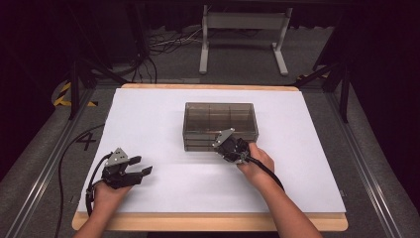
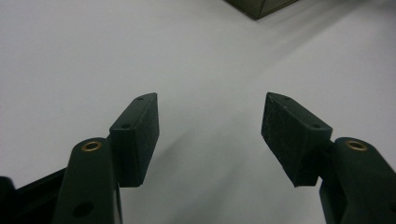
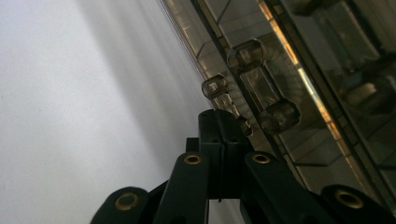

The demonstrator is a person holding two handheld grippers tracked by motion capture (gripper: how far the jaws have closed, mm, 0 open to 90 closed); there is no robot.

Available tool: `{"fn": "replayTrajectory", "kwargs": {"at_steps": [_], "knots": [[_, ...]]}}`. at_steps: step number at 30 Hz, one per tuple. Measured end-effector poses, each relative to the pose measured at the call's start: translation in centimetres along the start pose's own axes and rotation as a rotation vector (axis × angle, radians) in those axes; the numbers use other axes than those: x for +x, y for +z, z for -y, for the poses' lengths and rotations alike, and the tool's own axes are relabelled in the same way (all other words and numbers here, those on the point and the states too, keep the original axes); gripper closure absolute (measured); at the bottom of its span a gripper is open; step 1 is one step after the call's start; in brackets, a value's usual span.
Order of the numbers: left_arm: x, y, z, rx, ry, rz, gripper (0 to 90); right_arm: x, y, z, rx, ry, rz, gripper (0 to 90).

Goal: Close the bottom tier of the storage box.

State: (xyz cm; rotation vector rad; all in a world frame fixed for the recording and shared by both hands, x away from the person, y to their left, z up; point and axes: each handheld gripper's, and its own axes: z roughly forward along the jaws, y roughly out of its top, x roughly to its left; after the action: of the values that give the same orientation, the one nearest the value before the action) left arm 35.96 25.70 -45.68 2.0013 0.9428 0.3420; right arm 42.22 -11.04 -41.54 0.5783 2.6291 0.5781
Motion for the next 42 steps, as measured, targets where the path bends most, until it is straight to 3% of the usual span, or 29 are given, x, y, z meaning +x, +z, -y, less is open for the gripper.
{"fn": "replayTrajectory", "kwargs": {"at_steps": [20,25,26,27,28,29,31,34,37,38,40,42], "knots": [[0.0,0.0,0.0,0.001,0.0,0.0,37.7,0.2,-0.1,-0.2,-0.022,0.028,0.025,90.0],[0.0,0.0,0.0,0.002,0.0,0.001,37.7,-0.3,-1.2,0.1,-0.054,0.11,-0.083,75.0],[0.0,0.0,0.0,0.002,0.0,0.001,37.7,-0.3,-1.2,0.1,-0.054,0.11,-0.083,75.0],[0.0,0.0,0.0,0.003,0.0,0.001,37.7,-0.6,-1.8,0.3,-0.063,0.136,-0.157,71.0],[0.0,0.0,0.0,0.003,0.0,0.001,37.7,-0.6,-1.8,0.3,-0.063,0.136,-0.157,71.0],[0.0,0.0,0.0,0.004,0.002,0.0,37.7,-0.5,-2.2,0.3,-0.078,0.129,-0.188,62.9],[0.0,0.0,0.0,0.004,0.002,-0.001,37.7,-0.4,-2.4,0.4,-0.083,0.128,-0.193,60.2],[0.0,0.1,0.0,0.006,0.002,-0.002,37.7,-0.2,-3.3,0.6,-0.12,0.134,-0.215,44.7],[0.0,0.1,0.0,0.008,0.003,-0.004,37.7,-0.2,-4.2,1.1,-0.138,0.152,-0.249,37.5],[0.0,0.1,0.0,0.009,0.003,-0.004,37.7,-0.2,-4.4,1.2,-0.13,0.16,-0.263,29.7],[0.0,0.1,0.0,0.009,0.003,-0.005,37.7,-0.1,-4.8,1.5,-0.106,0.172,-0.23,14.7],[0.0,0.1,0.0,0.007,0.003,-0.006,37.7,0.0,-5.4,2.0,-0.116,0.165,-0.198,17.3]]}}
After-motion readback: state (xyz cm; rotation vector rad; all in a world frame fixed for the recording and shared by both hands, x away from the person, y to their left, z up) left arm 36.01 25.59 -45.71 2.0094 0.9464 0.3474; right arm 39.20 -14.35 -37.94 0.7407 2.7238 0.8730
